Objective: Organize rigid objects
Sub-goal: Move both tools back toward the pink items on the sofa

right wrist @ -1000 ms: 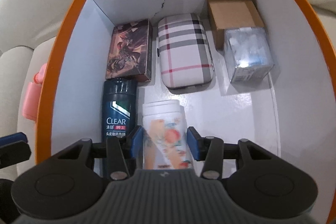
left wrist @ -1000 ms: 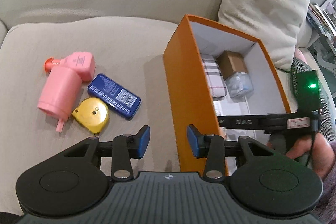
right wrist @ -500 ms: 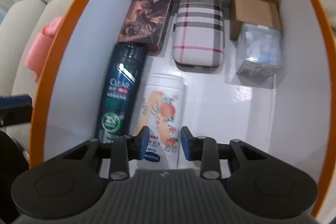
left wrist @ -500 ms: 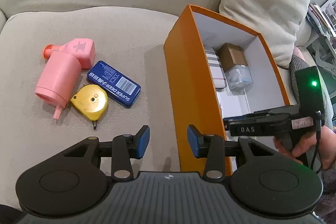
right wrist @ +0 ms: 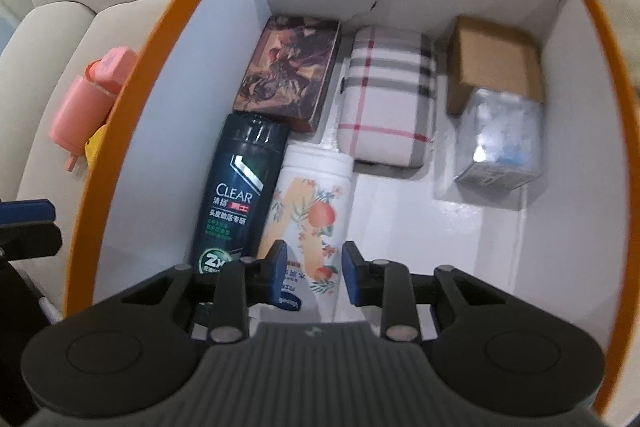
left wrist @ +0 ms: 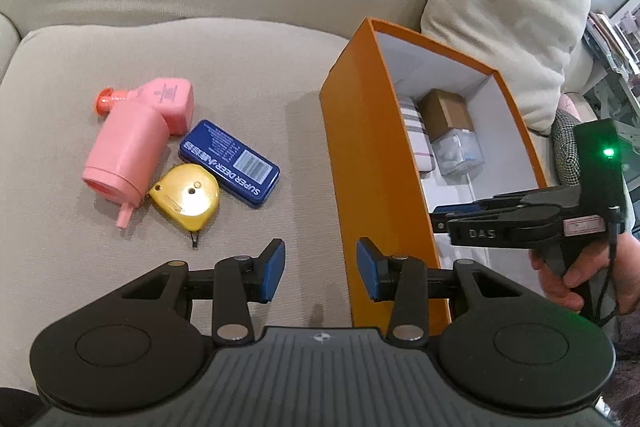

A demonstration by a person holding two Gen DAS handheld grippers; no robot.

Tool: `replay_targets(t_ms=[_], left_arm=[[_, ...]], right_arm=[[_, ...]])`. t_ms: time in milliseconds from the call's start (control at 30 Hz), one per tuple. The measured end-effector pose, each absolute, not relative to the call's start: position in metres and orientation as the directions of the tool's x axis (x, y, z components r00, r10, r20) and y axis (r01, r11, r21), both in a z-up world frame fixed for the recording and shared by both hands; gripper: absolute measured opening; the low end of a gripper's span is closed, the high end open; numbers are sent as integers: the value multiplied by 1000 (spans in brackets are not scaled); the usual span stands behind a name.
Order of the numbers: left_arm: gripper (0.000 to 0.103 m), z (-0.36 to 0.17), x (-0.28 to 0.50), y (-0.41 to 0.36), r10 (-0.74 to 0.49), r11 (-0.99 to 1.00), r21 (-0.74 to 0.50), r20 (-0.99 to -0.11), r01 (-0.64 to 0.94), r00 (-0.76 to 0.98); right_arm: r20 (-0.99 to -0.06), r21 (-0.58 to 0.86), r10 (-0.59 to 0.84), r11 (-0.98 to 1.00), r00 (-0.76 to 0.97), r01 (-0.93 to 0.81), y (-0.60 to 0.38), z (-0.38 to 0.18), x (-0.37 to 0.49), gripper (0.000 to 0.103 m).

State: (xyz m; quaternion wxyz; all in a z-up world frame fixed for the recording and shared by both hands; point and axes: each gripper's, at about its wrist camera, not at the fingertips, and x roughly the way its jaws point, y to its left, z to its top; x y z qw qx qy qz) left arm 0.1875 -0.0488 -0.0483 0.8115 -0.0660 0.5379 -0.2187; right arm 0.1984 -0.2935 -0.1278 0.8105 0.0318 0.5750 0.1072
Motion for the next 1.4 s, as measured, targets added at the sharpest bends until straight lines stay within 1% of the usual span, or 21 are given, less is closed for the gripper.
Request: replay_targets(t_ms=[167, 300, 400, 533, 600, 667, 700, 733, 867, 933, 1000, 1167, 1333, 1367, 1400], left_arm=[[48, -34, 177, -31, -427, 896, -332, -825, 294, 371], [48, -22, 168, -10, -426, 900, -328, -801, 288, 420], [48, -15, 166, 6, -395, 916, -302, -791, 262, 468], [48, -14, 170, 25, -359, 933, -278, -786, 231, 504], [49, -16, 174, 33, -353, 936, -283, -781, 211, 515], [57, -22, 179, 40, -339, 941, -275, -783, 200, 522], [68, -26, 181, 43, -326, 945, -263, -783, 194, 530], [71, -31, 184, 45, -307, 951, -243, -788, 190, 534], [72, -50, 200, 47, -251, 965, -172, -822, 198, 511], [76, -60, 209, 47, -243, 965, -157, -831, 209, 500], [78, -70, 218, 46, -253, 961, -163, -842, 223, 477], [80, -97, 235, 46, -256, 960, -168, -853, 226, 454], [79, -113, 244, 46, -262, 959, -181, -855, 216, 448], [77, -116, 245, 45, -262, 959, -181, -855, 216, 447], [70, -118, 245, 45, -267, 958, -184, -853, 221, 448]], right_arm=[[-882, 178, 229, 971, 412, -159, -287, -88, 179, 32], [-822, 205, 278, 959, 497, -197, -271, -53, 167, 32], [-768, 224, 328, 942, 550, -249, -252, -28, 163, 32], [-735, 241, 380, 920, 562, -308, -221, -15, 166, 32], [-739, 238, 384, 918, 554, -318, -203, -16, 170, 32], [-747, 236, 387, 914, 540, -329, -187, -22, 177, 32], [-756, 232, 385, 914, 530, -334, -178, -26, 181, 32], [-765, 226, 382, 913, 519, -338, -173, -29, 183, 32], [-802, 203, 367, 910, 472, -363, -149, -50, 195, 32], [-821, 166, 336, 914, 462, -370, -139, -60, 201, 32], [-836, 136, 310, 917, 453, -376, -129, -69, 209, 32], [-853, 144, 310, 913, 420, -382, -119, -83, 227, 32], [-866, 121, 290, 912, 407, -392, -113, -91, 239, 32], [-867, 121, 289, 913, 406, -391, -113, -92, 241, 32], [-868, 122, 288, 913, 404, -390, -112, -94, 243, 32]])
